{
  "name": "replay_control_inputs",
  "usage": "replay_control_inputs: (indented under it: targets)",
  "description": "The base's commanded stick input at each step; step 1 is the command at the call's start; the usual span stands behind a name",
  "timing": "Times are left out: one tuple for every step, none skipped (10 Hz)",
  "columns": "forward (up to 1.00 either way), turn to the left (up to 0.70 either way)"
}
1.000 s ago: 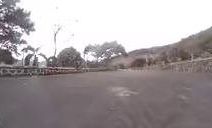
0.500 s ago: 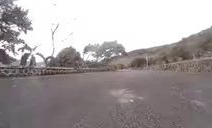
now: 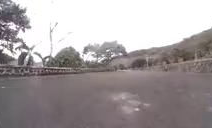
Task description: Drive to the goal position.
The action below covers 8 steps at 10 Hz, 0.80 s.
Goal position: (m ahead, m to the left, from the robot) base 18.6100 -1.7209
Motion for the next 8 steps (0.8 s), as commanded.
replay_control_inputs:
  targets:
    - [0.7, 0.0]
    - [0.7, 0.0]
    - [0.7, 0.0]
    - [0.7, 0.0]
    - [0.7, 0.0]
    - [0.7, 0.0]
    - [0.7, 0.0]
    - [0.7, 0.0]
